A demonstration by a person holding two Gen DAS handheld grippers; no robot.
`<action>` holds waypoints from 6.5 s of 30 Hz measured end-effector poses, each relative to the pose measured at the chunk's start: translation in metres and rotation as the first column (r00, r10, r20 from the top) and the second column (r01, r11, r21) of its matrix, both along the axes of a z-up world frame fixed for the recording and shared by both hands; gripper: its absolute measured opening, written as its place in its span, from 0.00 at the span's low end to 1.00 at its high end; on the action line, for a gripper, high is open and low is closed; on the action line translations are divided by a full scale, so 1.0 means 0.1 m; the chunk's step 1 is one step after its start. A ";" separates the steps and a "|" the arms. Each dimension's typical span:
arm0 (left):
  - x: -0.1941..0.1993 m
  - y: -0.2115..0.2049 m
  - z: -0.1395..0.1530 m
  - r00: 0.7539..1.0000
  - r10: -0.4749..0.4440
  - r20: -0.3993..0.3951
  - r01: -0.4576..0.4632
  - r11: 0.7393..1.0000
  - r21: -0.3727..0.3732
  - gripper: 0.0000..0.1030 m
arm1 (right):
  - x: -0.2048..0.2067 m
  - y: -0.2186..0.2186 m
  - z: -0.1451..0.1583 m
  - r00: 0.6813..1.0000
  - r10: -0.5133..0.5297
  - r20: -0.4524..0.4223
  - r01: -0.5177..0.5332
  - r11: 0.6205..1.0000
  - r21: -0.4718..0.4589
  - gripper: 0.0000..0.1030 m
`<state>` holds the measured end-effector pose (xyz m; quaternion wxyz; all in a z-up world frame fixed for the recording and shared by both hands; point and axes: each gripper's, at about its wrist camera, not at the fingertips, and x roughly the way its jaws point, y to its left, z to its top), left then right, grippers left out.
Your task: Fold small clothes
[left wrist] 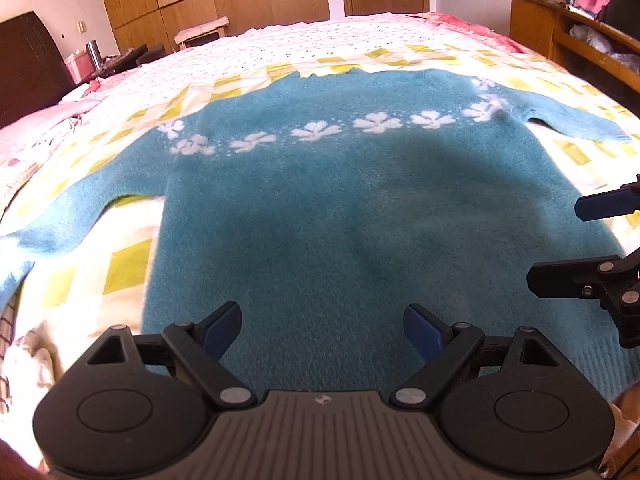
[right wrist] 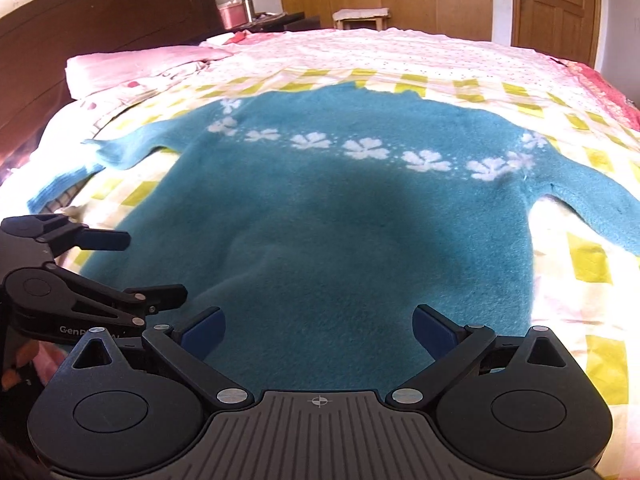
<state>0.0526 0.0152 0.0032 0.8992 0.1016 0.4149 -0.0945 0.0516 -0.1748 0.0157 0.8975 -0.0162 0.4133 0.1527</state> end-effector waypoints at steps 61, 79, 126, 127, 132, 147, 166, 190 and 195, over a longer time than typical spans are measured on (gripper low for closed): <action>0.28 -0.67 0.07 0.995 -0.095 -0.012 0.095 0.995 0.033 0.91 | 0.35 -0.85 0.04 0.944 -0.327 0.034 0.323 0.942 0.087 0.96; 0.84 -1.61 0.24 0.979 -0.200 0.046 0.200 0.980 0.007 0.91 | 0.82 -2.19 -0.10 0.774 -0.629 -0.073 0.618 0.725 0.306 0.85; 1.13 -2.46 0.07 0.954 -0.301 0.012 0.301 0.953 -0.025 0.91 | 0.85 -3.70 -0.72 0.498 -0.835 -0.232 0.744 0.275 0.609 0.74; 1.12 -2.46 0.07 0.953 -0.303 0.010 0.303 0.953 -0.023 0.91 | 0.85 -3.70 -0.71 0.503 -0.833 -0.229 0.745 0.284 0.604 0.74; 1.07 -2.47 0.06 0.950 -0.312 0.010 0.313 0.950 -0.009 0.91 | 0.86 -3.73 -0.69 0.446 -0.856 -0.262 0.789 0.238 0.567 0.34; 0.95 -1.83 0.07 0.977 -0.215 0.019 0.215 0.977 -0.003 0.91 | 1.06 -3.20 -0.12 0.591 -0.806 -0.037 0.651 0.450 0.611 0.10; 0.82 -0.17 0.02 0.999 -0.004 0.051 0.011 0.991 -0.134 0.91 | 1.80 -0.62 0.41 0.894 -0.373 0.248 0.291 0.905 0.310 0.09; 0.94 0.57 -0.04 0.992 0.109 0.060 -0.092 0.968 -0.235 0.91 | 1.99 1.16 -0.45 0.969 0.050 0.243 0.001 0.979 -0.205 0.14; 0.93 0.59 -0.06 0.993 0.104 0.062 -0.087 0.968 -0.235 0.91 | 1.99 1.11 -0.35 0.964 -0.001 0.266 0.044 0.987 -0.156 0.15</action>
